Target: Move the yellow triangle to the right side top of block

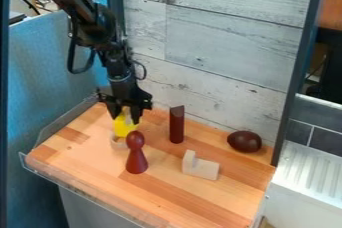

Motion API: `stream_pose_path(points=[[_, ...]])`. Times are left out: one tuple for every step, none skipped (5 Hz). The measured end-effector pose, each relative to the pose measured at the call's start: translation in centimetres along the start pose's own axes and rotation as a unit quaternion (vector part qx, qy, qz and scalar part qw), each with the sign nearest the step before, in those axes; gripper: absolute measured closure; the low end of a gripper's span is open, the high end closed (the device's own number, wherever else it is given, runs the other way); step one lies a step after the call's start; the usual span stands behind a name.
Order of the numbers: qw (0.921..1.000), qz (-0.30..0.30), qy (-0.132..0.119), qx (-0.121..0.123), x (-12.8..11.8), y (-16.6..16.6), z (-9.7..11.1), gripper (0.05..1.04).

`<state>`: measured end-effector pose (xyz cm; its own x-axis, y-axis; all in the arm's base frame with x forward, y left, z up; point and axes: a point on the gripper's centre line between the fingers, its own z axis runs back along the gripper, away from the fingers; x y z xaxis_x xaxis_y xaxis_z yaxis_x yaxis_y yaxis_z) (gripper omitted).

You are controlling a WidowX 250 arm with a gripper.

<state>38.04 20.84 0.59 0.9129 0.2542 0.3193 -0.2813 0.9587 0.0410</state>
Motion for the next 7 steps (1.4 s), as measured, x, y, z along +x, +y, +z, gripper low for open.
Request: stream_pose_path(points=[[1.0000, -0.003, -0.001, 0.001, 0.0, 0.4, 0.0, 0.518], [1.0000, 0.000, -0.002, 0.001, -0.1, 0.6, -0.1, 0.518], [1.0000, -0.002, 0.005, 0.001, -0.7, 1.0, -1.3, 0.518], [1.0000, -0.002, -0.002, 0.003, -0.6, 1.0, -1.4, 0.518], [1.0000, -0.002, -0.002, 0.000, -0.9, 0.9, -1.5, 0.518], [1.0000, 0.001, -0.004, -0.005, -0.9, 0.7, -1.6, 0.475], [1.0000, 0.000, -0.004, -0.005, -1.1, 0.8, -1.7, 0.380]])
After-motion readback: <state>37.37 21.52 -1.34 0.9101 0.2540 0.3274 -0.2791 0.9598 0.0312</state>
